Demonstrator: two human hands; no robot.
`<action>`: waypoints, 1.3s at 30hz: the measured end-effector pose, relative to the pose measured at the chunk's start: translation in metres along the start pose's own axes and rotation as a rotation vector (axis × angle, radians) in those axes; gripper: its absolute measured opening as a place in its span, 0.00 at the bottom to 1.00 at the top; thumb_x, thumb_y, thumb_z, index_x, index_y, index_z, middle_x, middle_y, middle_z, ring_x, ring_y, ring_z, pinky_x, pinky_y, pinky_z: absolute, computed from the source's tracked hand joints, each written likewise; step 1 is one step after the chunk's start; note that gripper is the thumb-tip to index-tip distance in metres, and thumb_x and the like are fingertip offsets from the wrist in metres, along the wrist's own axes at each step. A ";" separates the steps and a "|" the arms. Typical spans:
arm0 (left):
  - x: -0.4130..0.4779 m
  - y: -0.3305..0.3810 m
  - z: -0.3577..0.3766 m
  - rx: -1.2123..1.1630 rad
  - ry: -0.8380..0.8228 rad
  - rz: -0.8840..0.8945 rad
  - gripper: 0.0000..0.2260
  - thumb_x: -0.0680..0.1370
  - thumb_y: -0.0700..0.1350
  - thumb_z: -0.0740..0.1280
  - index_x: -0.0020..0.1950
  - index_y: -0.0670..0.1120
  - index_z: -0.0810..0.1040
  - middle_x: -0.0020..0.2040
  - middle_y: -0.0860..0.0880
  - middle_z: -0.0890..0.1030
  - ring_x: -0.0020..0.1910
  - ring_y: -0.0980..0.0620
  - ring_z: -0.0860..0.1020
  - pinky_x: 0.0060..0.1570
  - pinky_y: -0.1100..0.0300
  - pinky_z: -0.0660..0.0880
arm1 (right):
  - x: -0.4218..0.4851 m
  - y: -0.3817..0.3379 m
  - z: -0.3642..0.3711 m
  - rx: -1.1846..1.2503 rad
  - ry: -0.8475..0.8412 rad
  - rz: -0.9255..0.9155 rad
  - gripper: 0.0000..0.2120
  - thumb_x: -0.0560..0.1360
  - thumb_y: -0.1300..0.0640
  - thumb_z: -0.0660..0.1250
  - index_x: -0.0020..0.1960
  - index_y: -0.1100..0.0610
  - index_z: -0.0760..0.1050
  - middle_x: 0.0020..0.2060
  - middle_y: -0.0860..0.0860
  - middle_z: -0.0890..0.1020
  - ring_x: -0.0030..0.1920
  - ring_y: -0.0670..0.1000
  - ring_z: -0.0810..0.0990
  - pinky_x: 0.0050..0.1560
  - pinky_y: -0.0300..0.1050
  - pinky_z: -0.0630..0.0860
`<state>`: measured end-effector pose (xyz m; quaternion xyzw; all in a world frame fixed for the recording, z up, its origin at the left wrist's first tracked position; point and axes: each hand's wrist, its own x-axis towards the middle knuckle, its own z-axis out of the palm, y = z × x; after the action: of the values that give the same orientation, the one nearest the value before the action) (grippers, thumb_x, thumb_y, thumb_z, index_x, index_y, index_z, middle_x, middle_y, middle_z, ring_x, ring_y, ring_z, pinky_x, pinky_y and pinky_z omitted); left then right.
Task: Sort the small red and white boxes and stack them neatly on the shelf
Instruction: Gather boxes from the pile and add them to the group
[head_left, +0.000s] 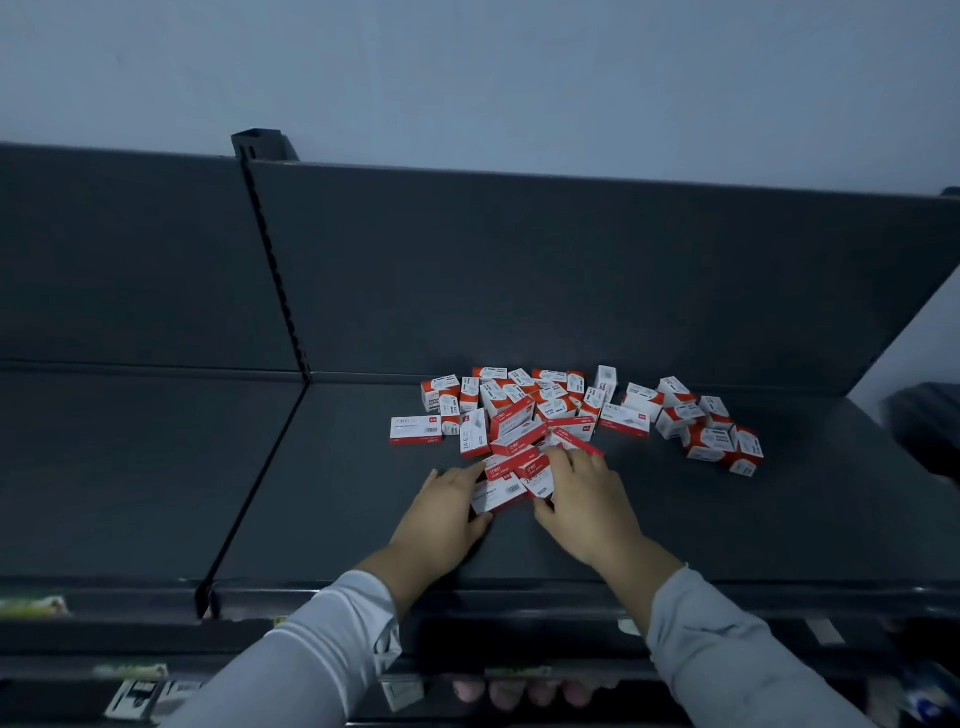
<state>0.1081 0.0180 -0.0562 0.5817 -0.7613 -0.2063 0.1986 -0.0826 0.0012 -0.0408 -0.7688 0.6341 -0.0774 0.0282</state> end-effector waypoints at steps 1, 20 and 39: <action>-0.001 -0.001 0.000 -0.010 0.009 0.001 0.27 0.78 0.46 0.66 0.76 0.52 0.62 0.67 0.51 0.74 0.68 0.52 0.69 0.75 0.57 0.50 | -0.001 -0.001 0.001 0.021 0.009 0.020 0.26 0.76 0.44 0.64 0.71 0.52 0.64 0.65 0.51 0.73 0.66 0.54 0.70 0.63 0.48 0.70; -0.020 -0.059 -0.022 -0.290 -0.005 -0.027 0.20 0.74 0.39 0.71 0.65 0.52 0.76 0.59 0.55 0.77 0.59 0.60 0.74 0.55 0.80 0.63 | -0.026 -0.046 0.005 0.504 0.107 0.001 0.30 0.69 0.42 0.70 0.67 0.52 0.68 0.55 0.43 0.72 0.59 0.46 0.70 0.65 0.48 0.66; -0.018 -0.069 -0.019 -0.385 -0.002 0.025 0.19 0.77 0.47 0.71 0.67 0.56 0.74 0.58 0.59 0.77 0.59 0.66 0.73 0.59 0.76 0.65 | 0.003 -0.056 0.009 0.256 0.273 0.274 0.24 0.73 0.39 0.69 0.60 0.53 0.70 0.57 0.50 0.75 0.61 0.53 0.72 0.57 0.49 0.71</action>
<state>0.1785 0.0174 -0.0787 0.5233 -0.7152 -0.3461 0.3079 -0.0267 0.0082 -0.0413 -0.6481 0.7154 -0.2562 0.0497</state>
